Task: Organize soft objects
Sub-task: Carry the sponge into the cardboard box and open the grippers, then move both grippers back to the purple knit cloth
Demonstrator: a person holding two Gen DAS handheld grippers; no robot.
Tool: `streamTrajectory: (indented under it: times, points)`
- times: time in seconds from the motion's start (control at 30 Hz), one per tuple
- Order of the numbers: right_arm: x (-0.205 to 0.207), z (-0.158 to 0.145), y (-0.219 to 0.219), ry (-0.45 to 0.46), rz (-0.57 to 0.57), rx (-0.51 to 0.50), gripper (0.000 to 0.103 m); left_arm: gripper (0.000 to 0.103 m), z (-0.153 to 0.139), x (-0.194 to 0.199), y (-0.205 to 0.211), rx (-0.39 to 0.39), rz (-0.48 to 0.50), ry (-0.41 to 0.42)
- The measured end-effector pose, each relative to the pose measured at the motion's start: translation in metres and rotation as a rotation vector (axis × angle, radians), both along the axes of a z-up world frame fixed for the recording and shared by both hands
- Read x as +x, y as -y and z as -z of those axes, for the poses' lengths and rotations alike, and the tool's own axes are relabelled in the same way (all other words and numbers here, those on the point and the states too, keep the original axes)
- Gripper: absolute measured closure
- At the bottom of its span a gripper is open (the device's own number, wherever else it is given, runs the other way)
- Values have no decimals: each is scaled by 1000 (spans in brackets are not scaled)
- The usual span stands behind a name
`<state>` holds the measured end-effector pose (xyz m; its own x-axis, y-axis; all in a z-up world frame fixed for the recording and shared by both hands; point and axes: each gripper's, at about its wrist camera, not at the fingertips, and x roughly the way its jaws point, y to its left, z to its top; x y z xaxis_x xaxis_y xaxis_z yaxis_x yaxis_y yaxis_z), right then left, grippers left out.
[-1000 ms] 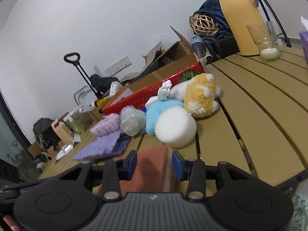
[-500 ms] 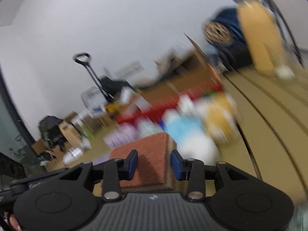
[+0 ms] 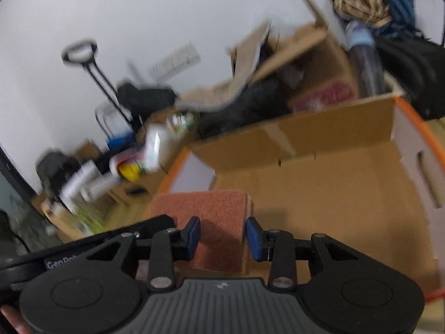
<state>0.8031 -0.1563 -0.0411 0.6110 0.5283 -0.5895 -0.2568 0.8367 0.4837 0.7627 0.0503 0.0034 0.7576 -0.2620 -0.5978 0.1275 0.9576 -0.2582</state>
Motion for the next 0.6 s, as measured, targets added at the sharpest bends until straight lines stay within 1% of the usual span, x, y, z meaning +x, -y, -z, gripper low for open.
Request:
streamTrajectory:
  times: [0.03,0.1,0.17,0.23,0.3,0.4,0.47,0.53,0.6]
  points:
    - [2,7,-6,-20,-21,-19,67,61,2,-2,-4,1,2,-2]
    - [2,13,-10,-39,-56,-23,66,56,1,-7,-8,3,11,-9]
    - [0,12,-13,-40,-89,-28,66,56,-4,-14,-14,15,-2,-3]
    - [-7,1,-11,-17,-87,-57,65,55,-15,-24,-20,10,-20,7]
    - [-21,-18,-3,25,-72,-82,65,53,-31,-40,-26,18,-32,32]
    - [-50,-55,21,73,-46,-78,64,47,-59,-72,-30,34,-31,74]
    - [-73,-78,35,118,-35,-89,60,40,-79,-100,-34,51,-19,120]
    - [-103,-101,53,164,-15,-99,58,37,-97,-132,-36,59,-16,164]
    - [-129,-116,69,195,4,-98,58,35,-109,-164,-38,61,-7,197]
